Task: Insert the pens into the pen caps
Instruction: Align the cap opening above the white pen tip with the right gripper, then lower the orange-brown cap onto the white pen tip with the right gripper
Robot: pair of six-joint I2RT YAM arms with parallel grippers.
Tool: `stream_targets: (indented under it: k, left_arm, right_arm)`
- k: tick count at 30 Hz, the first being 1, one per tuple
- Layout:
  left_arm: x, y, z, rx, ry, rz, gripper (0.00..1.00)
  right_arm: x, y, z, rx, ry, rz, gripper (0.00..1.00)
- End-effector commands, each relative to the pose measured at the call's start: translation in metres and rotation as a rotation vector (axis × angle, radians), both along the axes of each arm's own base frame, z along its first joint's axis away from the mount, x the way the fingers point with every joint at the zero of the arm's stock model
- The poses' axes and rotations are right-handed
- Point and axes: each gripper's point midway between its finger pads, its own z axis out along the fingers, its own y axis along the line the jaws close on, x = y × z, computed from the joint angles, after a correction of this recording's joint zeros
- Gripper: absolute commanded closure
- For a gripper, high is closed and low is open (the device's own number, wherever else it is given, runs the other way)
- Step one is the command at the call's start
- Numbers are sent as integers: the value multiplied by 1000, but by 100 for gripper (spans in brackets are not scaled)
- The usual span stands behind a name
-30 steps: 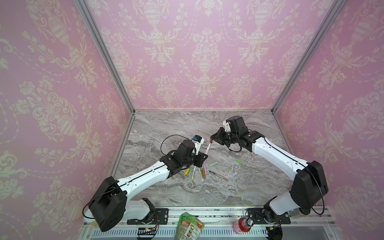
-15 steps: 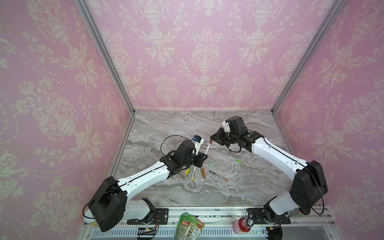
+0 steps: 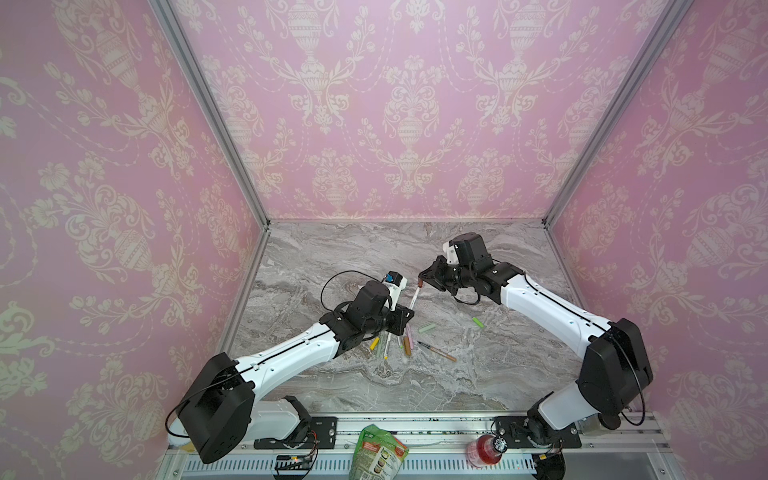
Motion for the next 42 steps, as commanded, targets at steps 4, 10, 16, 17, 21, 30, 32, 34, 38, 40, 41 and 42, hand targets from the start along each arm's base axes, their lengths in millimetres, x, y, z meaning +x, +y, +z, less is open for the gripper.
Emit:
stream_targets:
  k: [4, 10, 16, 17, 21, 30, 32, 34, 38, 40, 41, 42]
  left_arm:
    - [-2, 2, 6, -17, -16, 14, 100]
    - [-2, 2, 8, -19, -20, 15, 100]
    - [-3, 2, 7, -18, -17, 12, 100]
    - [-2, 2, 7, -19, -18, 12, 100]
    - [-2, 1, 6, -19, -15, 10, 100]
    - [-2, 2, 4, -16, -11, 12, 100]
    - [-2, 2, 4, -16, -10, 12, 100]
    - [-2, 1, 4, -16, -11, 11, 100]
    - [-2, 2, 4, -14, -12, 13, 100]
    - [-2, 2, 5, -16, -13, 16, 100]
    - [-2, 2, 5, -15, -15, 15, 100]
    - [-2, 2, 5, -17, -13, 17, 100]
  right_arm:
    - [8, -4, -4, -27, 2, -19, 100]
    - [15, -7, -2, -38, -6, -24, 100]
    - [15, -6, -5, -34, 1, -25, 100]
    - [15, -6, -5, -32, 2, -23, 100]
    - [14, -3, -4, -19, 5, -20, 100]
    - [12, 0, 6, 0, -11, -13, 100]
    - [12, 1, 8, 5, -13, -12, 100]
    - [12, 1, 9, 11, -13, -15, 100]
    - [11, 3, 16, 25, -28, -15, 100]
    - [10, 3, 17, 25, -29, -10, 100]
    - [9, 4, 18, 25, -29, -8, 100]
    - [8, 4, 17, 23, -29, -8, 100]
